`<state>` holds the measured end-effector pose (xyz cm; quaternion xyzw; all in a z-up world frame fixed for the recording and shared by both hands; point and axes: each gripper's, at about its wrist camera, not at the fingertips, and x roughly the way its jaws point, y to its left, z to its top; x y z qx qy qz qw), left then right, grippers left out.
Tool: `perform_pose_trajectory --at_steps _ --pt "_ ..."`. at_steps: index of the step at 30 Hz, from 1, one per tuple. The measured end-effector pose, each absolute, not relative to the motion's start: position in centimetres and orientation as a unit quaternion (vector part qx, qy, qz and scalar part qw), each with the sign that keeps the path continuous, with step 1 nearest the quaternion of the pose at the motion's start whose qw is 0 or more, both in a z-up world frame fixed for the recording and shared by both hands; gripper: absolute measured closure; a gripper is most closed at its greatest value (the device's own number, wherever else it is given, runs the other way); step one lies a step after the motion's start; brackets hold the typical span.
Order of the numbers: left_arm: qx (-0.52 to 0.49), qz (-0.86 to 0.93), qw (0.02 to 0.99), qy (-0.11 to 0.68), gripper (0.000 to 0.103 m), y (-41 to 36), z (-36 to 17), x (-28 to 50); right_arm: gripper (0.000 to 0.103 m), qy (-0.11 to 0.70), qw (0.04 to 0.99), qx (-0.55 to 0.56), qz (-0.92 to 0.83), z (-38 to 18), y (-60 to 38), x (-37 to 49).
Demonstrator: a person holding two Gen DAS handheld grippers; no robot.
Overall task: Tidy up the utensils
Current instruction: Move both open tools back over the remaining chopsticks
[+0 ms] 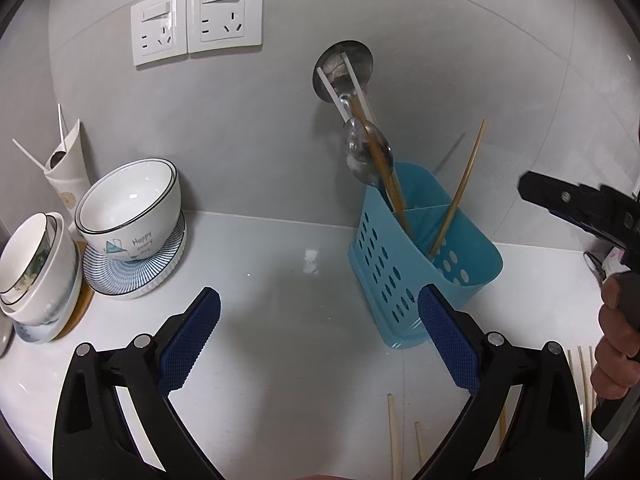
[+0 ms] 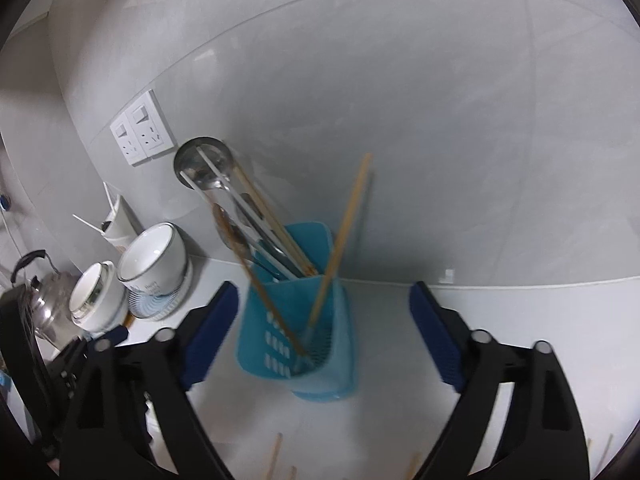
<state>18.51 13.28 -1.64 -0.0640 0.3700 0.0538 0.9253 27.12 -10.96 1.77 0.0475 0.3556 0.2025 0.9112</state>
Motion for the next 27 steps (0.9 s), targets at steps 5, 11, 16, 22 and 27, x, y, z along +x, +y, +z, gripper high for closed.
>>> perform_pose_trajectory --at_steps 5,11,16,22,27 --pt "-0.060 0.044 0.928 0.366 0.006 12.4 -1.2 18.4 0.008 0.354 0.917 0.026 0.180 2.0 -12.3 25.6" --pt "-0.061 0.030 0.916 0.395 0.006 11.1 -1.3 18.4 0.008 0.355 0.923 0.007 0.150 1.7 -14.5 23.3" --pt "-0.065 0.024 0.913 0.402 0.006 10.3 -1.2 17.6 0.008 0.371 0.921 0.000 0.118 0.8 -17.2 21.6" --pt "-0.055 0.024 0.903 0.425 0.006 9.4 -1.7 16.4 0.008 0.397 0.914 0.005 0.081 -0.6 -20.4 19.3" --pt "-0.063 0.026 0.892 0.448 0.006 9.3 -2.7 14.8 0.008 0.420 0.906 0.002 0.059 -1.8 -21.7 17.2"
